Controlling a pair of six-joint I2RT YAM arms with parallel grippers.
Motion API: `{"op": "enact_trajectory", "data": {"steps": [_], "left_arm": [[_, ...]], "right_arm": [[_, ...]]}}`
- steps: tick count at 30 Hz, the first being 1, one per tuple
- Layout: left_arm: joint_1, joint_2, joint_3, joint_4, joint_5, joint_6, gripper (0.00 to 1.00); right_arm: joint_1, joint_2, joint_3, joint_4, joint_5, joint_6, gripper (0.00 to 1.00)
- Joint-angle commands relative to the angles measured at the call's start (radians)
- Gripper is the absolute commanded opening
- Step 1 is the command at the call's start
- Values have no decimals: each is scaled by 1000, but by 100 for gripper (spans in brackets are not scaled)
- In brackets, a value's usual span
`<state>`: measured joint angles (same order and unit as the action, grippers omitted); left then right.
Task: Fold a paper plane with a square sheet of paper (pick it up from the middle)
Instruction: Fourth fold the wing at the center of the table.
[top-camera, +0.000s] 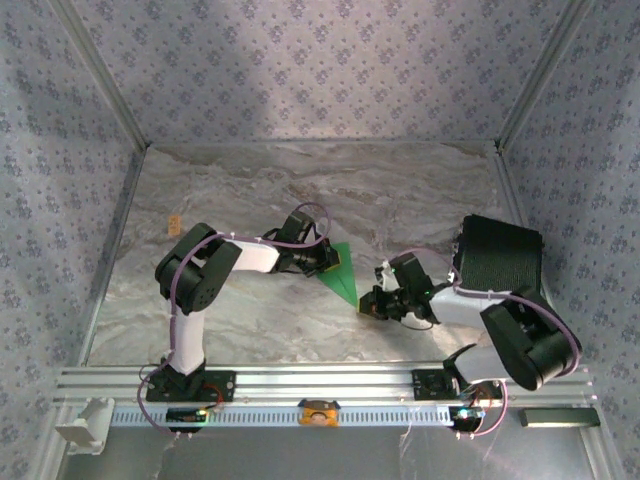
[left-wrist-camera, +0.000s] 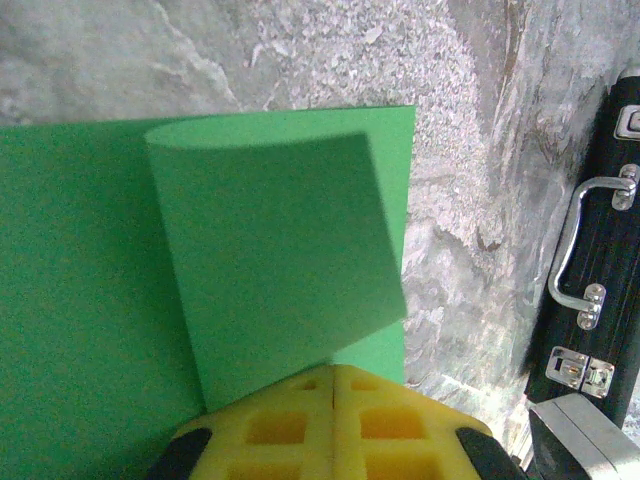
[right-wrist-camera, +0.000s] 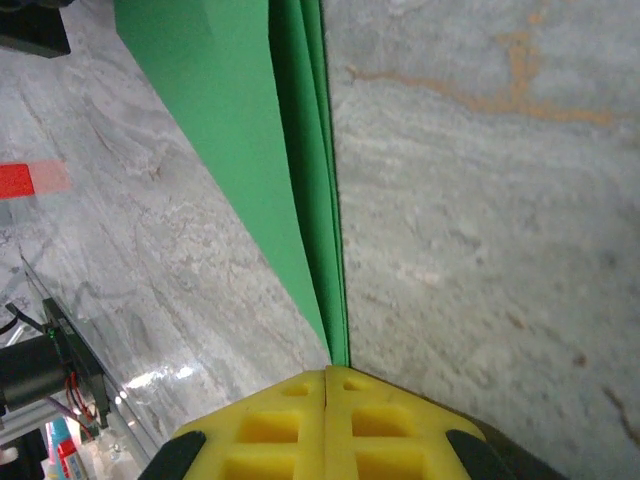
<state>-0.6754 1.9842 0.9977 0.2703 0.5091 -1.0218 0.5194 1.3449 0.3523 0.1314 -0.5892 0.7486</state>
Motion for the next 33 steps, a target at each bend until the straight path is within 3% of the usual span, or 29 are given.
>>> {"op": "enact_trajectory", "data": {"steps": [1, 4, 9, 20, 24, 33], "left_arm": [[5, 36, -41, -75, -51, 11, 0], [4, 37, -40, -73, -52, 11, 0], [1, 45, -36, -65, -47, 8, 0], [0, 47, -36, -64, -49, 8, 0], [1, 50, -36, -62, -45, 6, 0], [1, 43, -33, -71, -50, 12, 0]], "right_arm": [[-4, -81, 50, -83, -5, 20, 2], [-8, -62, 142, -132, 9, -19, 2], [-7, 127, 277, -101, -6, -36, 2], [-2, 318, 388, -74, -5, -26, 2], [-10, 333, 370, -108, 36, -38, 1], [-21, 358, 227, -6, 32, 5, 1]]}}
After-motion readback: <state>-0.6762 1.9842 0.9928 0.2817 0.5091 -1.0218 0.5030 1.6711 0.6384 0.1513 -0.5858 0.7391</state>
